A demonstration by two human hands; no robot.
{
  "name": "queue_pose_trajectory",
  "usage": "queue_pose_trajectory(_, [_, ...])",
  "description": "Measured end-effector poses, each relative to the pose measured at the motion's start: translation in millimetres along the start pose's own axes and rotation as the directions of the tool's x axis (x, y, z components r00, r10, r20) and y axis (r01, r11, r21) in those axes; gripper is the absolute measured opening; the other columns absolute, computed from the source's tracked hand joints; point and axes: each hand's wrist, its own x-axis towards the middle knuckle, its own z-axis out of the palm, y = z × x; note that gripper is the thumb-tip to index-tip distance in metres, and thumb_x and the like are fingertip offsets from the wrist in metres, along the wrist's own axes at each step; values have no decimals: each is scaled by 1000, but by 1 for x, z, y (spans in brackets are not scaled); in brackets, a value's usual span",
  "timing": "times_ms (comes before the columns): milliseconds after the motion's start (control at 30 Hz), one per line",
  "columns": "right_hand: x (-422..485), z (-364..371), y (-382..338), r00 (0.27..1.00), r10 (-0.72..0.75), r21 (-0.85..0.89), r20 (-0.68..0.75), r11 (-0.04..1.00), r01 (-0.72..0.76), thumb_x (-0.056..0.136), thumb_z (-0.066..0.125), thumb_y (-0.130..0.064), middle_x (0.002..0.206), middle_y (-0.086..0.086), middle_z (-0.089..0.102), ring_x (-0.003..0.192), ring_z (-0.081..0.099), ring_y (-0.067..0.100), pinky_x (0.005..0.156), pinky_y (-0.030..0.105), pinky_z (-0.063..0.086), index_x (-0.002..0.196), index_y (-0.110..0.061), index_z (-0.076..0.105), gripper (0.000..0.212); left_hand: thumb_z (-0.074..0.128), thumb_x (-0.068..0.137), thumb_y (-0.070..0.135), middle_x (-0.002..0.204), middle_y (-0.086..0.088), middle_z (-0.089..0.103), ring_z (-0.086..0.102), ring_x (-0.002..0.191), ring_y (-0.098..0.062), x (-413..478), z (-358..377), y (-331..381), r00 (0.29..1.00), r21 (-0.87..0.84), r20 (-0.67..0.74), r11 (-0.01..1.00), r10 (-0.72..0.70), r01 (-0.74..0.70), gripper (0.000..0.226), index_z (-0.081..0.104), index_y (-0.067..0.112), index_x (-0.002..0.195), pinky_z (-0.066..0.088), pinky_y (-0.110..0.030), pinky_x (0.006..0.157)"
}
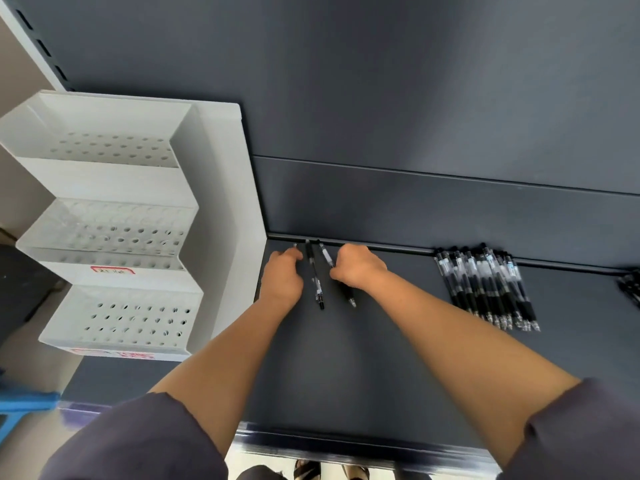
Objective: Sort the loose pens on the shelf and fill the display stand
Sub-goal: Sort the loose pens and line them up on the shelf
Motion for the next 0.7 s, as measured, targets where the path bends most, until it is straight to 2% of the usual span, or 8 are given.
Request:
queue_pose_trajectory(67, [-1, -3, 8, 1000, -2, 96, 30, 995, -1, 83, 57, -18, 73, 5, 53, 75, 57, 26, 64, 33, 46, 63, -12, 47, 23, 41, 84, -7, 125, -19, 47, 52, 111, -35, 3, 1, 4, 1000, 8, 12, 1000, 11, -11, 50, 53, 11, 129, 41, -33, 96])
queue_pose_trajectory(167, [-3, -7, 18, 999, -20, 188, 42, 982, 12, 81, 59, -15, 78, 9, 60, 74, 59, 24, 75, 37, 53, 76, -7, 59, 10, 43, 86, 0, 130, -14, 39, 43, 117, -34, 5, 5, 9, 991, 86, 98, 992, 88, -97, 53, 46, 20, 136, 39, -39, 102])
queue_pose_trajectory(300, [-6, -6, 29, 998, -36, 241, 57, 970, 21, 77, 60, -9, 77, 9, 56, 72, 53, 21, 68, 30, 44, 77, -9, 58, 2, 44, 88, -1, 133, -11, 33, 35, 118, -32, 3, 11, 13, 959, 287, 207, 925, 193, -248, 47, 45, 18, 131, 41, -41, 98])
queue_pose_trajectory(433, [-7, -5, 37, 999, -34, 339, 42, 941, 18, 76, 63, -4, 80, 1, 58, 78, 53, 16, 71, 25, 44, 71, -15, 55, 15, 41, 92, 0, 123, -13, 41, 42, 109, -32, 0, 11, 18, 947, 288, 179, 906, 267, -310, 30, 54, 12, 116, 39, -34, 83])
queue_pose_trajectory(533, [-11, -7, 43, 999, -3, 438, 46, 899, -17, 77, 64, -1, 67, -2, 53, 65, 49, 11, 55, 18, 40, 68, -18, 54, 21, 42, 90, 8, 109, -7, 42, 45, 99, -31, -1, 13, 21, 933, 252, 239, 910, 270, -328, 17, 51, 11, 105, 36, -33, 74])
queue_pose_trajectory(600, [-15, -8, 50, 999, 23, 512, 43, 858, -42, 79, 62, 0, 65, 0, 50, 59, 46, 10, 46, 17, 35, 75, -15, 56, 17, 45, 88, 8, 110, -4, 37, 42, 99, -27, -2, 15, 25, 911, 279, 262, 878, 320, -389, 12, 48, 10, 100, 41, -36, 76])
queue_pose_trajectory(700, [-22, -12, 62, 998, 59, 607, 29, 792, -64, 83, 57, 0, 71, 3, 49, 65, 45, 14, 55, 21, 35, 89, -12, 58, 13, 51, 90, 7, 114, -8, 45, 44, 104, -27, -1, 19, 33, 892, 275, 252, 856, 374, -437, 14, 54, 10, 104, 45, -40, 85])
